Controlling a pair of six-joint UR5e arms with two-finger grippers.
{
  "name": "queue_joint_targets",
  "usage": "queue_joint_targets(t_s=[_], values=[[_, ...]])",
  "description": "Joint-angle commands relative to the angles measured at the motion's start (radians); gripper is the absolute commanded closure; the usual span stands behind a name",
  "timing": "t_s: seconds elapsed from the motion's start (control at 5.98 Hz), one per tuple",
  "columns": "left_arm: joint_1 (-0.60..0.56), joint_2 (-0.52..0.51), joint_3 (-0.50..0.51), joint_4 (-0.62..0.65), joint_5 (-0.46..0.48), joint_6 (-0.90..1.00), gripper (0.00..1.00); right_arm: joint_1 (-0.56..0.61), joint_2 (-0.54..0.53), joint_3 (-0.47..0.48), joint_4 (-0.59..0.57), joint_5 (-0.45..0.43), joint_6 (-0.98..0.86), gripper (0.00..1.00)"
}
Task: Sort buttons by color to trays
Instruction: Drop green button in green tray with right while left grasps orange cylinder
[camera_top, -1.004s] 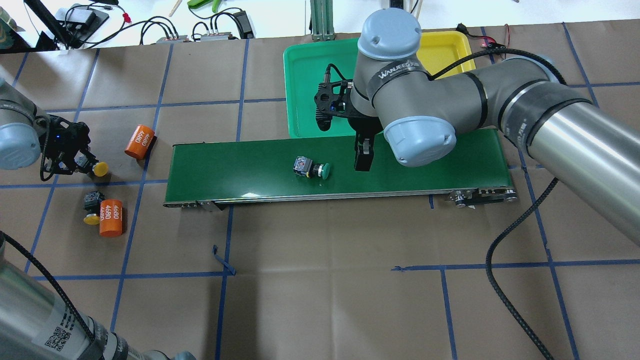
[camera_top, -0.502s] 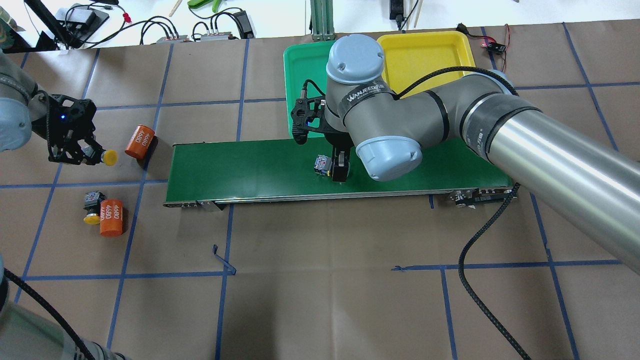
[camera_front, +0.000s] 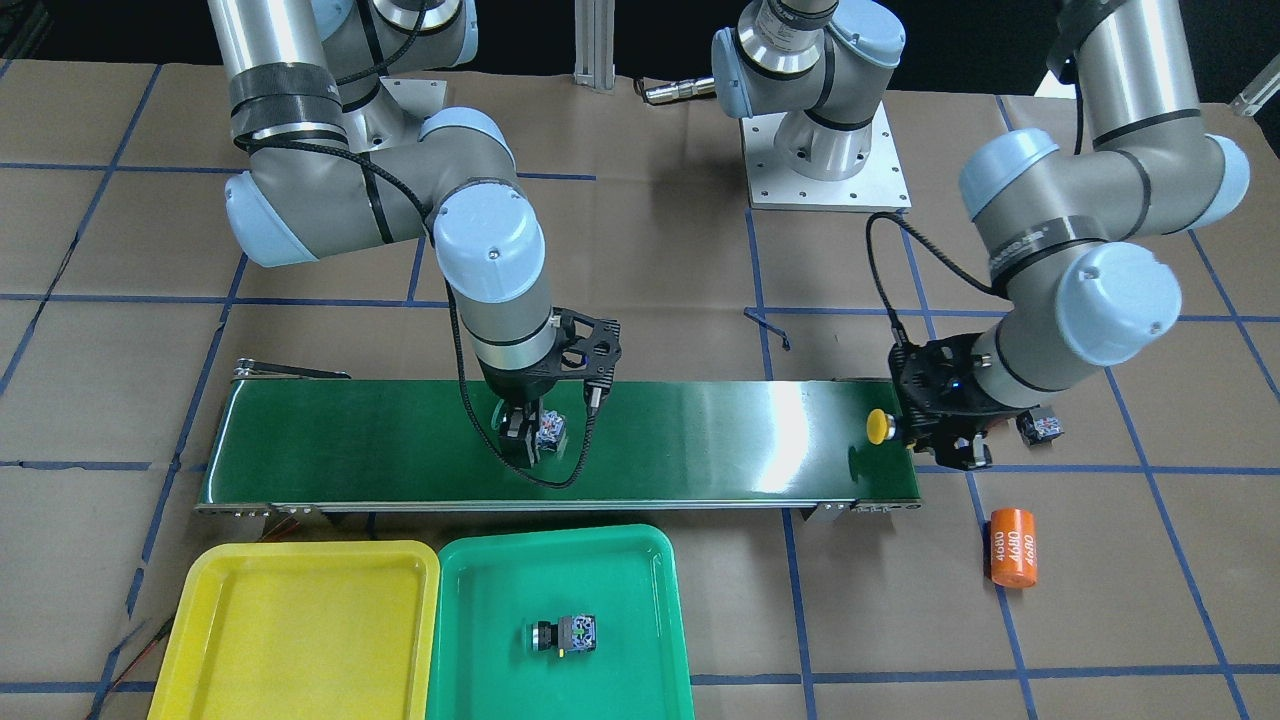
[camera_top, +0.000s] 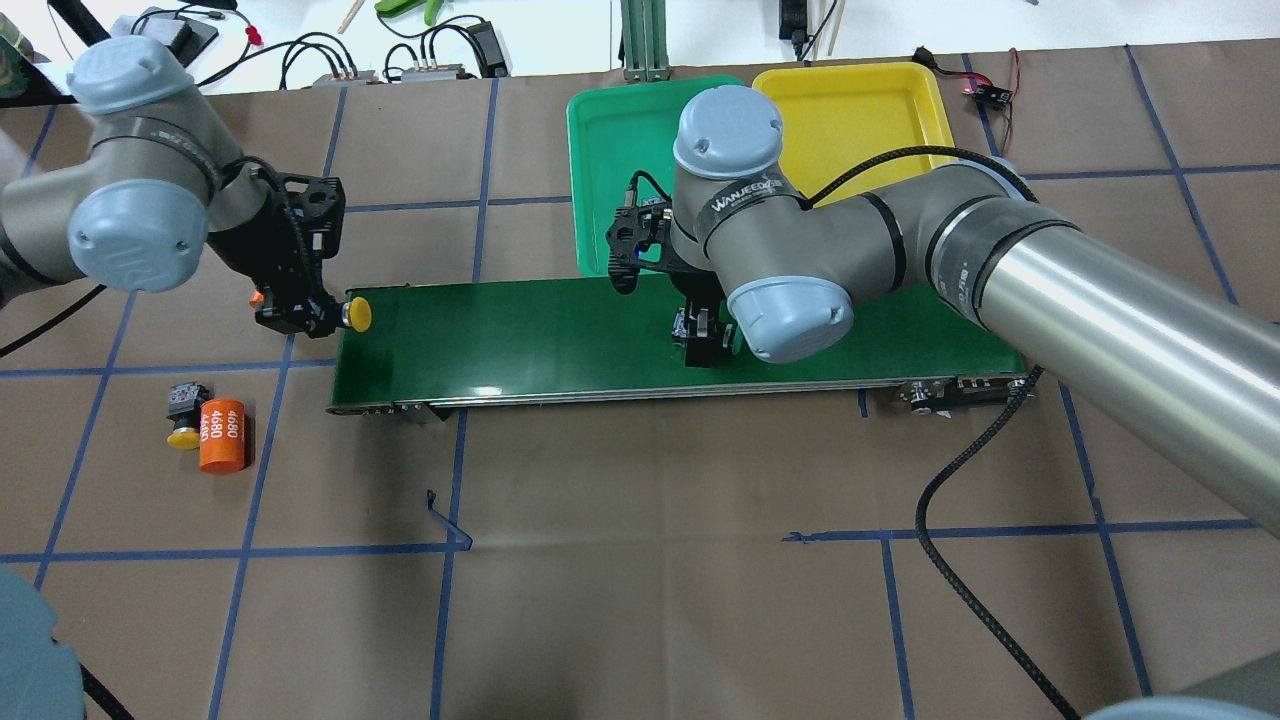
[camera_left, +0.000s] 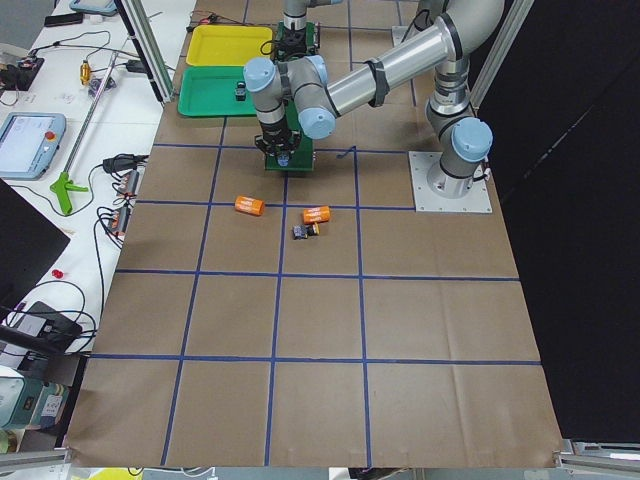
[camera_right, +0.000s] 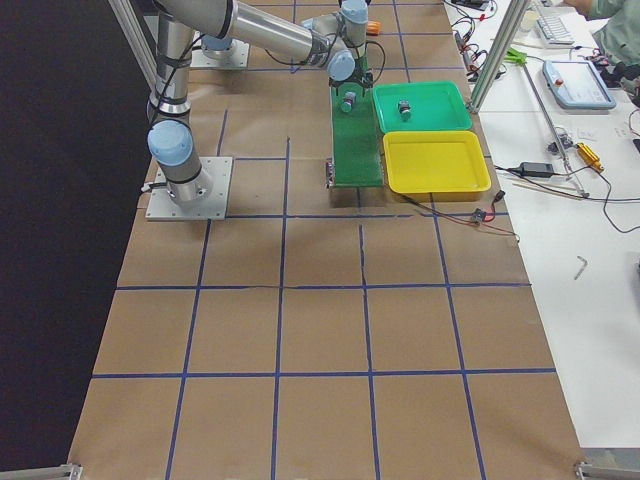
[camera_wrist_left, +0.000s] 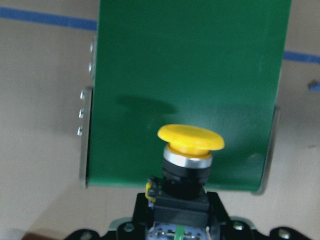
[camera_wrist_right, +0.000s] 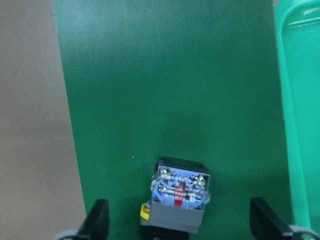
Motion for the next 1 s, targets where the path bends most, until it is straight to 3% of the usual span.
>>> queue_joint_targets(t_s=[0.0, 0.17, 0.33, 0.5, 0.84], values=[[-0.065, -0.013, -0.035, 0.027, 0.011, -0.093, 0.74, -0.080, -0.008, 0.076, -0.052, 0.003, -0.031, 0.04], [-0.063, -0.014, -0.045, 0.036, 0.048, -0.088, 0.03, -0.094, -0.017, 0.088, -0.059, -0.003, -0.044, 0.26], [-0.056, -0.014, -0.021, 0.038, 0.082, -0.082, 0.02, -0.098, -0.032, 0.089, -0.057, -0.094, -0.112, 0.57], [-0.043, -0.011, 0.001, 0.036, 0.125, -0.083, 0.02, -0.104, -0.038, 0.089, -0.054, -0.133, -0.139, 0.81], [0.112, 0.030, 0.018, 0.038, 0.101, -0.192, 0.02, -0.167, -0.099, 0.089, -0.037, -0.135, -0.227, 0.84]])
